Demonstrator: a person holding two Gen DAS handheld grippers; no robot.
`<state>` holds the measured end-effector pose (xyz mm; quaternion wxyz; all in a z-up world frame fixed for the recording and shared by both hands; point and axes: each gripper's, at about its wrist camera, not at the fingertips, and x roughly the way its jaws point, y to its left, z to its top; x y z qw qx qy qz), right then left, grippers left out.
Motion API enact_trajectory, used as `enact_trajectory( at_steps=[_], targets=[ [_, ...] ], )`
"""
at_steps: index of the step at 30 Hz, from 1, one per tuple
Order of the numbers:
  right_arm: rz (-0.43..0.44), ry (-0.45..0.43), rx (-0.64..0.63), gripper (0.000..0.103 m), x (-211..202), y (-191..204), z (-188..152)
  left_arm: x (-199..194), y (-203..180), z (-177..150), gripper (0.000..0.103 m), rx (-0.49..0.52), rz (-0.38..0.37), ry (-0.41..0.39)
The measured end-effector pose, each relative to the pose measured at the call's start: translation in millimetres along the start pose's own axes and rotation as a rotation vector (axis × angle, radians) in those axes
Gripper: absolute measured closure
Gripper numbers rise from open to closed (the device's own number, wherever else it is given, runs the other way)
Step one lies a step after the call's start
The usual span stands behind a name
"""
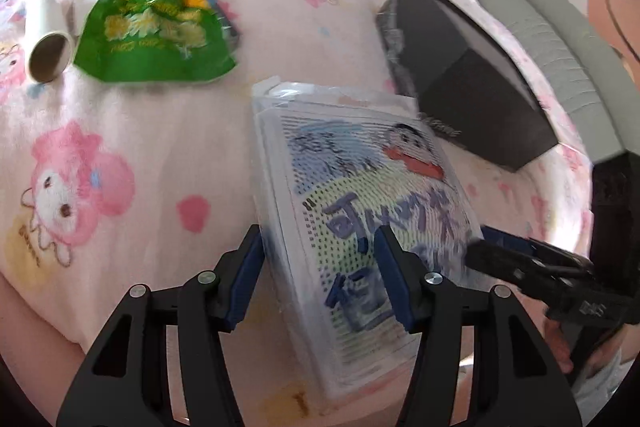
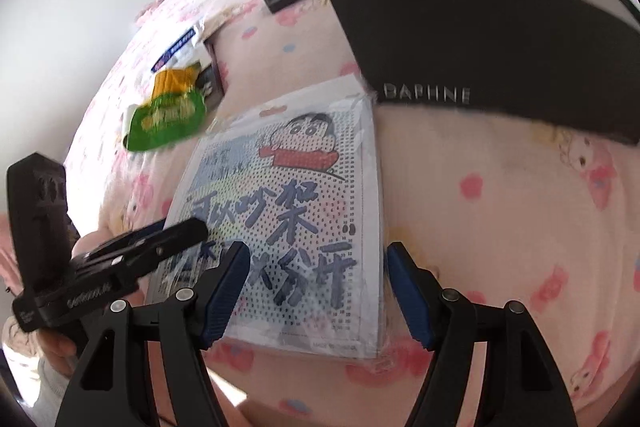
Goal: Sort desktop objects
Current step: 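Lift the bead-art kit with the right gripper and carry it toward the black box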
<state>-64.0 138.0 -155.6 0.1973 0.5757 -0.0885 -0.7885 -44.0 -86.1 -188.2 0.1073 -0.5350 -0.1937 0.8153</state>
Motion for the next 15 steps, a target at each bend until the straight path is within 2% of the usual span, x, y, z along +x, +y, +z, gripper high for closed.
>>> enact_trajectory(
  at_steps=[3,8,11,15],
  targets=[
    [0.006,-0.011,0.031,0.035,4.4,-8.0,-2.8,5.5,7.7,3.2,0.047,-0.034,0.003,-0.007],
    [0.022,-0.019,0.074,0.035,13.2,-17.0,-2.8,17.6,-0.7,0.0,0.046,0.022,0.032,-0.008],
    [0.033,0.006,0.069,0.035,24.4,-14.8,-7.3,17.8,-1.0,-0.7,0.045,0.024,0.025,-0.012],
    [-0.001,0.001,0.028,0.035,27.4,-4.2,-11.3,13.8,-2.3,-4.2,0.045,0.030,0.026,-0.017]
  ],
)
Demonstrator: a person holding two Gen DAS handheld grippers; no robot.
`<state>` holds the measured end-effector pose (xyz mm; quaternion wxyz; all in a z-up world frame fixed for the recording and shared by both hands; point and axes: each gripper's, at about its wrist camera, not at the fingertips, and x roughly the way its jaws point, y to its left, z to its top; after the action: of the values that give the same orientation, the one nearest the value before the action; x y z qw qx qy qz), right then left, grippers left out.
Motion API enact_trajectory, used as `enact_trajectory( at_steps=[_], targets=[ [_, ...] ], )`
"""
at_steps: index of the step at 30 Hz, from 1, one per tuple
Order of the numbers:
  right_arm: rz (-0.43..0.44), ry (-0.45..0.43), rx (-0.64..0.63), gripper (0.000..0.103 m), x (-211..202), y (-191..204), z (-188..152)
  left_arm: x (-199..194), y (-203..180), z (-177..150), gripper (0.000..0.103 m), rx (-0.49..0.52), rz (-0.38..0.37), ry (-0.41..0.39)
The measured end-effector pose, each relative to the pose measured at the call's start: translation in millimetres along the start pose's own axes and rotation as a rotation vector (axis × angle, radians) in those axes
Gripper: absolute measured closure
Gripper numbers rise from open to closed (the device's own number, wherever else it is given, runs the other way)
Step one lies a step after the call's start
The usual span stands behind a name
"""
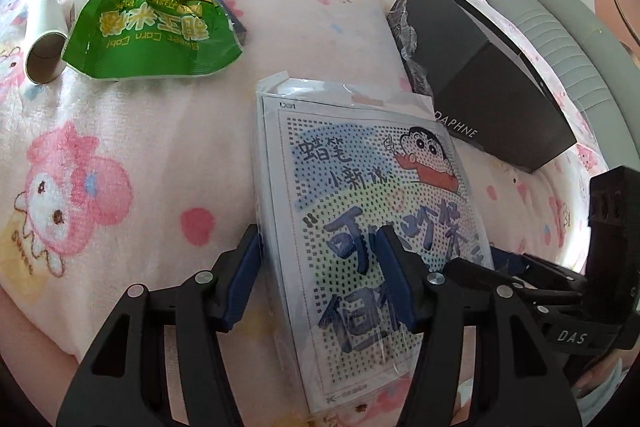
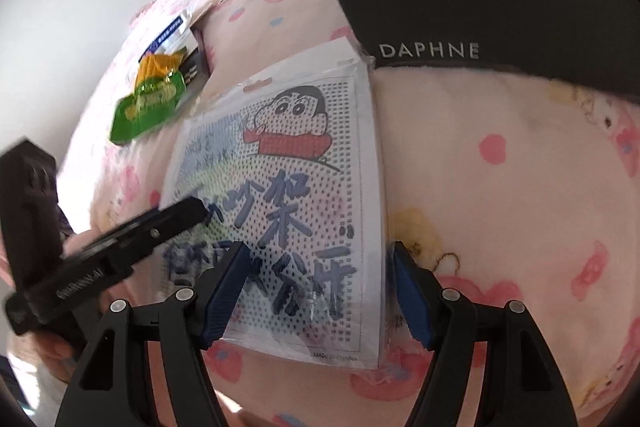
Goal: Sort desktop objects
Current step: 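Lift the bead-art kit with the right gripper and carry it toward the black box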
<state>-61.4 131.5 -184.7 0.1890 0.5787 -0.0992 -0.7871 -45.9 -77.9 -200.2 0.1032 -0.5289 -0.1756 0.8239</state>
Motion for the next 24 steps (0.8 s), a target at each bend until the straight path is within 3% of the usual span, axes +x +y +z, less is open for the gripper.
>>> enact_trajectory(
  at_steps=[3,7,8,10,16,24],
  targets=[
    [-0.004,-0.009,-0.008,0.038,-2.0,1.2,0.5,-0.2,1.6,-2.1,0.044,-0.007,-0.005,0.015],
    [0.027,0.002,0.033,0.038,10.0,-12.1,2.3,11.3,4.9,-4.1,0.028,-0.015,-0.021,0.072],
    [0.032,0.005,0.042,0.037,15.9,-15.5,2.6,14.7,5.1,-4.5,0.028,-0.015,-0.025,0.085],
    [0.049,0.006,0.063,0.037,19.1,-18.5,3.0,9.2,2.9,-6.0,0.035,-0.014,-0.020,0.063],
    [0.043,-0.034,0.020,0.048,-2.1,-7.0,-1.9,-8.7,-1.7,-8.8,0.040,-0.033,-0.005,0.008],
    [0.057,-0.114,0.021,0.050,-39.6,-7.2,-2.9,-41.9,-31.7,-5.6,0.041,0.023,0.000,-0.063]
  ],
)
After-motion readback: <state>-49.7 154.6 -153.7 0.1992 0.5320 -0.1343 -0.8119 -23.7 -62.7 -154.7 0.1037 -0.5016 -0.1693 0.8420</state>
